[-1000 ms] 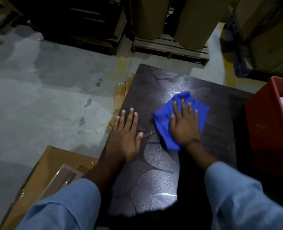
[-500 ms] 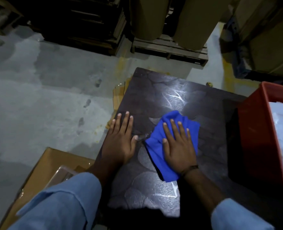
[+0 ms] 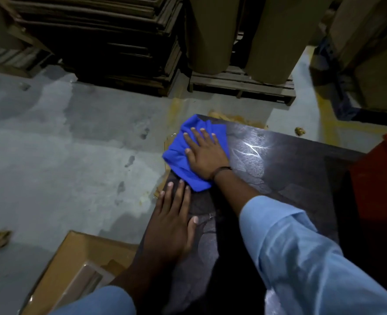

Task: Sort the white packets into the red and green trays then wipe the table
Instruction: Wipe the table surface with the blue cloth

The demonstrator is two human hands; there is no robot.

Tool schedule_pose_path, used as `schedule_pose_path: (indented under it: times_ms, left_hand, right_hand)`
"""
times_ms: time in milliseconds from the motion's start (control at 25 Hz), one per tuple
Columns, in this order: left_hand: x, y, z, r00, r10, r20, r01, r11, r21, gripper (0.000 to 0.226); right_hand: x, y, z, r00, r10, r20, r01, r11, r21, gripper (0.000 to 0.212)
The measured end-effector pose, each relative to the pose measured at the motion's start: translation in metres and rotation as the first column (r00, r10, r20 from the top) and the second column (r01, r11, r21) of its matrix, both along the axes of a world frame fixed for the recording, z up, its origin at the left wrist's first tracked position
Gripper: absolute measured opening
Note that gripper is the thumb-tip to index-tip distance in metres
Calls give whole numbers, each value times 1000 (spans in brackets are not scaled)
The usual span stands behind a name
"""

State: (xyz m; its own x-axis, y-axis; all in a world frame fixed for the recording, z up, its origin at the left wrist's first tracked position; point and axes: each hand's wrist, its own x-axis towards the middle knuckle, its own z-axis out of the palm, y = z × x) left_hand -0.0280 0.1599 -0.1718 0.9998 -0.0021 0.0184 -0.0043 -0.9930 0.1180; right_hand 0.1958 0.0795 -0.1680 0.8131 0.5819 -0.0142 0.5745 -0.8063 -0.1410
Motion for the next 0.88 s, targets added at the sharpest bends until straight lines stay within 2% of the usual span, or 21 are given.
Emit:
schedule_pose_path:
  times_ms: [80, 160, 200, 240, 320, 360, 400, 440, 520, 560, 600, 640, 680, 760, 800, 840, 880]
  left_hand:
    - [0, -1, 4, 1000, 10, 4, -10, 1000, -9, 73]
    - [0, 0, 4, 1000, 21, 6, -21, 1000, -9, 73]
    - [0, 1, 4, 1000, 28, -3, -28, 1000, -8, 73]
    - [0, 1, 5, 1000, 27, -15, -27, 1000, -14, 72]
    - [0, 1, 5, 999, 24, -29, -24, 1000, -20, 71]
    - [-1, 1, 5, 999, 26, -33, -26, 999, -19, 70]
    - [0, 0, 7, 999, 22, -33, -23, 999, -25, 70]
    - [0, 0, 8, 1000, 19, -25, -20, 999, -38, 70]
    - [-1, -1, 9, 1000, 14, 4, -14, 998, -59, 72]
    - [-2, -1, 8, 1000, 14, 12, -13, 998, -61, 71]
    - [-2, 0, 7, 1000, 15, 13, -14, 998, -59, 71]
    - [-3, 1, 7, 1000, 16, 10, -15, 998, -61, 71]
    - [-3, 1, 6, 1000, 13, 6, -12, 998, -65, 71]
    - [-2, 0, 5, 1000, 9, 4, -8, 997, -74, 70]
    - [-3, 0, 6, 1000, 13, -10, -13, 997, -74, 71]
    - [-3, -1, 7, 1000, 13, -29, -15, 997, -74, 73]
    - [-2, -1, 7, 999, 12, -37, -15, 997, -70, 74]
  right_hand:
    - [35, -34, 0, 981, -194, 30, 193, 981, 16, 59]
    - [50, -45, 1, 916, -402, 13, 401, 915, 33, 59]
    - [43, -34, 2, 911, -413, 4, 413, 910, 27, 60]
    - [25, -23, 2, 935, -354, 17, 353, 935, 30, 61]
    - [-25, -11, 0, 997, -68, 41, 69, 997, -21, 62]
    - [-44, -23, -2, 996, 76, 45, -75, 996, -40, 61]
    - [-46, -43, 0, 989, 145, 38, -144, 989, -38, 61]
    - [-34, -63, 1, 991, 125, 49, -124, 992, -31, 62]
    - [0, -99, 5, 984, -168, 62, 170, 985, -24, 67]
    - [13, -111, 7, 940, -337, 51, 338, 941, -8, 69]
    - [15, -114, 7, 894, -447, 40, 447, 894, -5, 70]
    - [3, -108, 7, 885, -464, 36, 464, 886, 2, 69]
    - [-19, -96, 5, 916, -396, 63, 396, 918, 6, 68]
    - [-82, -87, 3, 990, -106, 87, 107, 994, 3, 62]
    - [-112, -94, 5, 997, 29, 64, -29, 1000, -1, 61]
    - [-133, -108, 6, 995, 81, 52, -81, 997, -11, 60]
    - [-144, -124, 7, 996, 63, 69, -62, 998, -19, 60]
